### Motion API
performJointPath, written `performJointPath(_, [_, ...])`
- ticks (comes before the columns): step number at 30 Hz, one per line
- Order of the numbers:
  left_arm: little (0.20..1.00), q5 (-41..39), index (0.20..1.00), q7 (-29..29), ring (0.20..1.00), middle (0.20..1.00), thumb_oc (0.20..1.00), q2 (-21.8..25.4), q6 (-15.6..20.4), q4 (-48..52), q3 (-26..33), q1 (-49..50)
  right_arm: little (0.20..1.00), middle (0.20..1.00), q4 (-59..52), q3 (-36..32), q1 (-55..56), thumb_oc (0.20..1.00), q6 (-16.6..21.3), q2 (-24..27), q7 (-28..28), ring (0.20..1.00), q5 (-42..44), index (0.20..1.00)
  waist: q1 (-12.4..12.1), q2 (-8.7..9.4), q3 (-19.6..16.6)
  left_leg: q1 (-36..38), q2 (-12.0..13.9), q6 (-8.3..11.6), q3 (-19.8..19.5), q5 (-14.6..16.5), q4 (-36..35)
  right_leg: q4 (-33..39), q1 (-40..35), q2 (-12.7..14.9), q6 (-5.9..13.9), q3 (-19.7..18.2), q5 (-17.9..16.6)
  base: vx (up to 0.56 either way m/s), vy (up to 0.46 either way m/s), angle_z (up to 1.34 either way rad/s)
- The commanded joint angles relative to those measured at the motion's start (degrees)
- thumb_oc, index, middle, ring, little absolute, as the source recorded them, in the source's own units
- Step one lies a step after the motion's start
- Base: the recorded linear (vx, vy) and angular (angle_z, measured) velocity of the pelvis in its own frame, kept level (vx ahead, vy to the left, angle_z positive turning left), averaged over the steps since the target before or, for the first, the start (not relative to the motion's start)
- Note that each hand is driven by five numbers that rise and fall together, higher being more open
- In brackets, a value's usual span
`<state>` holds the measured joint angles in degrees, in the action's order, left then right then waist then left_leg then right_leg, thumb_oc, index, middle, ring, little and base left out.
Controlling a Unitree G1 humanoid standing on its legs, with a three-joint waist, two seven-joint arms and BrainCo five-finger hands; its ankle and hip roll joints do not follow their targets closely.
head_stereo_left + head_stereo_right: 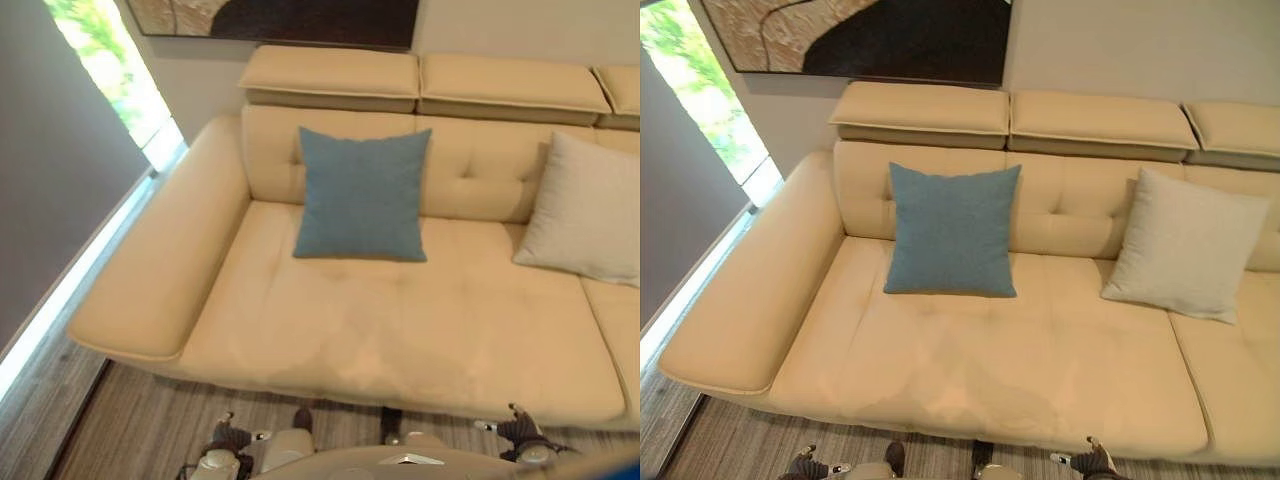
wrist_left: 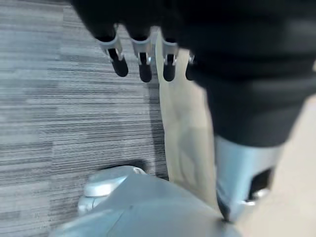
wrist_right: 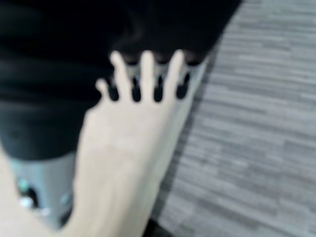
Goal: Pick up all the scattered cushions and arrange them neatly on the sofa.
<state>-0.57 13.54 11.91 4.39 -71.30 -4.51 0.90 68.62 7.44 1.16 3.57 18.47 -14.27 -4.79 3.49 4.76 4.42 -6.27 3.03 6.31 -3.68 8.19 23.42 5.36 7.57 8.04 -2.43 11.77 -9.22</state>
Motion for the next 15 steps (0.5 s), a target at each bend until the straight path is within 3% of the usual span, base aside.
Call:
performJointPath(1, [1.0,1.2,1.0,-0.3,1.0,1.0,1.0,0.8,1.3,2.2,-1.3,0.2,1.0,1.0,0.9,-0.3,-2.3,1.0,-0.1,1.1,-0.7,1.0,0.1,1.0,-0.7,-1.62,-0.1,8.0,2.1,-0.41,-3.0,-1.4,-9.9,-6.4,2.4,-1.3,8.73,-3.7,5.5,-0.11,0.144,0.1])
performJointPath(2, [1.0,1.2,1.0,-0.3,1.0,1.0,1.0,0.8,1.3,2.2,-1.3,0.2,1.0,1.0,0.9,-0.3,-2.3,1.0,-0.1,1.1,-0.7,1.0,0.1,1.0,-0.7,-1.62,-0.1,8.0,2.1,-0.41,-3.0,-1.4,-9.9,-6.4,2.4,-1.3,8.73,-3.7,5.5,-0.19,0.235,-0.01])
performJointPath(5, [1.0,1.4,1.0,-0.3,1.0,1.0,1.0,0.6,1.6,2.9,-3.1,-1.2,1.0,1.0,2.2,-0.6,-3.4,1.0,-0.8,0.7,-0.6,1.0,0.2,1.0,0.0,-1.9,0.2,10.2,0.1,-1.8,-2.3,3.9,-16.6,-6.8,5.5,0.8,10.42,-3.9,2.5,-0.2,0.234,-0.04])
performJointPath(6, [1.0,1.4,1.0,-0.3,1.0,1.0,1.0,0.6,1.6,2.9,-3.1,-1.2,1.0,1.0,2.2,-0.6,-3.4,1.0,-0.8,0.7,-0.6,1.0,0.2,1.0,0.0,-1.89,0.2,10.2,0.1,-1.81,-2.2,3.9,-16.7,-6.8,5.5,0.8,10.43,-4.0,2.5,-0.24,0.283,-0.15])
performJointPath(9, [1.0,2.4,1.0,0.8,1.0,1.0,1.0,1.2,1.7,1.9,-2.7,-2.1,1.0,1.0,2.2,0.2,-4.5,1.0,-1.9,-0.7,-0.6,1.0,-1.1,1.0,-1.0,-0.45,2.7,10.6,-4.4,-4.42,-0.8,4.9,-19.2,-3.8,8.7,4.6,14.11,-3.7,-3.0,-0.36,0.384,-0.36])
performJointPath(12, [1.0,3.0,1.0,1.0,1.0,1.0,1.0,1.7,1.6,1.3,-2.5,-2.2,1.0,1.0,2.1,0.8,-4.8,1.0,-2.5,-1.1,-0.5,1.0,-2.1,1.0,-1.5,-0.21,3.8,9.7,-5.6,-5.31,0.0,4.6,-18.8,-3.7,9.7,5.4,14.79,-3.2,-3.6,-0.26,0.178,-0.31])
performJointPath(13, [1.0,3.1,1.0,0.8,1.0,1.0,1.0,2.2,1.1,1.4,-2.5,-3.0,1.0,1.0,2.2,1.4,-5.6,1.0,-2.5,-1.2,-0.3,1.0,-2.0,1.0,-2.2,-0.38,4.9,8.0,-5.9,-6.18,0.3,3.8,-17.9,-6.1,9.1,4.4,13.65,-3.6,-0.3,-0.41,0.202,-0.58])
performJointPath(15, [1.0,3.0,1.0,0.8,1.0,1.0,1.0,2.5,1.0,1.4,-2.5,-3.0,1.0,1.0,2.3,1.6,-5.5,1.0,-2.5,-1.2,-0.1,1.0,-1.9,1.0,-2.4,-0.07,4.9,7.2,-6.4,-6.57,0.4,2.9,-17.9,-8.2,8.6,4.1,12.99,-4.6,0.7,-0.25,0.116,-0.52])
